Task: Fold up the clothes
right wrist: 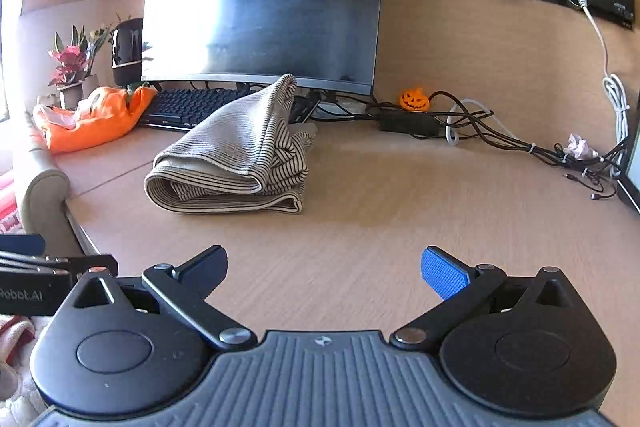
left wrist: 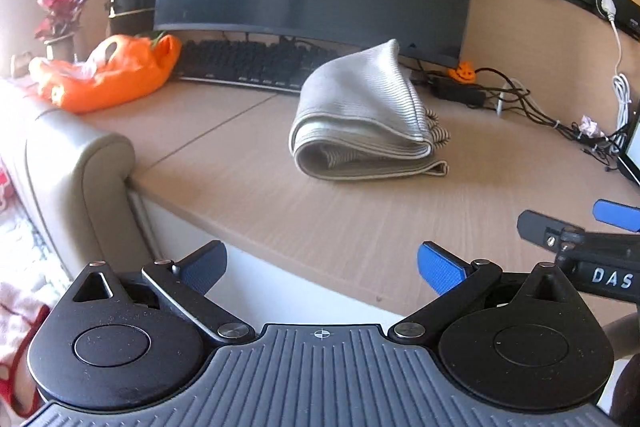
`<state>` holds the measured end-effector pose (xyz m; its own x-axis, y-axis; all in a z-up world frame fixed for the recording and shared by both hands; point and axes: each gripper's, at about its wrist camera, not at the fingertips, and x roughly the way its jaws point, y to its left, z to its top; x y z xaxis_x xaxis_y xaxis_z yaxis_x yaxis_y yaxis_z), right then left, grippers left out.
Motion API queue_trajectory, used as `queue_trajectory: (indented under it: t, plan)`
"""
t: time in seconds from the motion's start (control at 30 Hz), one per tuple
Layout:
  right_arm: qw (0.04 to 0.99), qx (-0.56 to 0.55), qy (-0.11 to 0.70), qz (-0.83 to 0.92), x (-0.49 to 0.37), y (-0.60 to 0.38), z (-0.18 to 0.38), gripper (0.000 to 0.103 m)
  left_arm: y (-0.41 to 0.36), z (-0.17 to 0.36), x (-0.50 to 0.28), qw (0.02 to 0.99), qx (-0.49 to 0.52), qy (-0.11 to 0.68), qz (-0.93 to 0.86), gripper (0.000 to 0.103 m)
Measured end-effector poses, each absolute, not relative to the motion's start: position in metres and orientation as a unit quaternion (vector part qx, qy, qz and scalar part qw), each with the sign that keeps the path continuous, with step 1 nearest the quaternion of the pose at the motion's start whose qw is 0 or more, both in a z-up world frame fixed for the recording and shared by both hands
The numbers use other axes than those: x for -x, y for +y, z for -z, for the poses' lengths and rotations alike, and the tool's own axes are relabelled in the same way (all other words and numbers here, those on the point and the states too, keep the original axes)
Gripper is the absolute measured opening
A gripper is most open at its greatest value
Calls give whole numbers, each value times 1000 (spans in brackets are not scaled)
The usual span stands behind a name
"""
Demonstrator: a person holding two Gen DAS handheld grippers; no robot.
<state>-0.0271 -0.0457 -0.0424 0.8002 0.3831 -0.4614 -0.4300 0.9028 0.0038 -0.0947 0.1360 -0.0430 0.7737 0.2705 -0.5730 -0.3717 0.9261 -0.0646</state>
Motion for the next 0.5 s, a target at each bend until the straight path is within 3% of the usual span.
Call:
queue_trajectory:
  t: [0.5]
  plan:
    - [942,49,247,-222,28,-44,46,103,132,46,102,932,93,303,-176,103]
